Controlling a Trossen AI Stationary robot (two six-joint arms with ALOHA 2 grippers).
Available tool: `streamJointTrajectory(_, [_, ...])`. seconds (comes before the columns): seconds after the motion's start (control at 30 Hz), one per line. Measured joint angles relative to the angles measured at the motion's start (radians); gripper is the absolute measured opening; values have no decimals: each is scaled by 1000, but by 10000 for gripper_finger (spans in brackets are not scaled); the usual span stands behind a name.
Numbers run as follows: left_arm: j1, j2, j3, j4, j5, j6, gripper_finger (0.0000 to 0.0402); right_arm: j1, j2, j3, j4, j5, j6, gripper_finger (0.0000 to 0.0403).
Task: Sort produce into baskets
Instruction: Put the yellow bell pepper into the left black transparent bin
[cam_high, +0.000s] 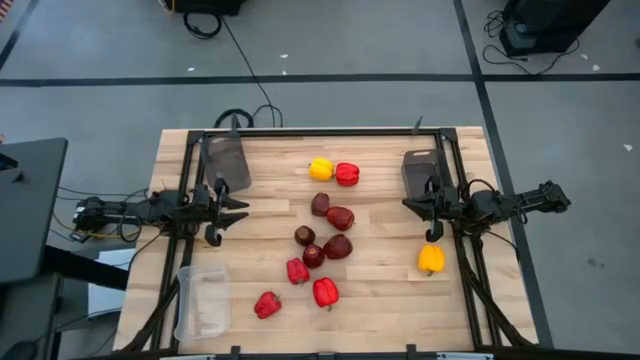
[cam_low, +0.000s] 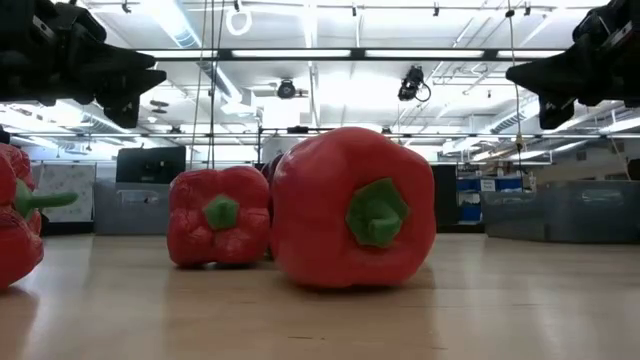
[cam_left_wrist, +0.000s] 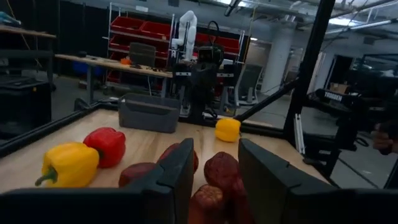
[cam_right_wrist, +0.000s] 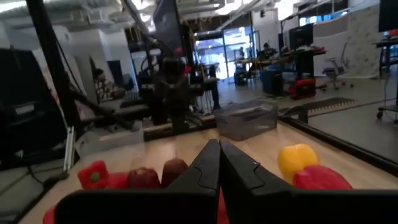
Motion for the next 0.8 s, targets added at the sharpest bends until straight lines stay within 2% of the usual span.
streamJointTrajectory(0.2, [0,0,0,47,-41,67,131,-1,0,0,181,162,34,16])
streamJointTrajectory(0.27, [0,1,0,44,-123,81,131,-1,0,0,264,251,-28,16])
streamJointTrajectory(0.33, [0,8,0,45,-261,77,131,-2,-1,0,314,307,-64,16])
streamJointTrajectory(0.4, [0,20,0,47,-360,76,131,-2,2,4,305,302,-99,16])
streamJointTrajectory(0.5, [7,53,9,49,-453,75,131,-3,21,20,265,302,-112,19])
streamJointTrajectory(0.63, [51,137,34,111,-476,78,131,-37,70,69,158,306,-127,45])
streamJointTrajectory(0.8, [138,322,66,184,-470,103,131,-113,171,119,105,305,-138,111])
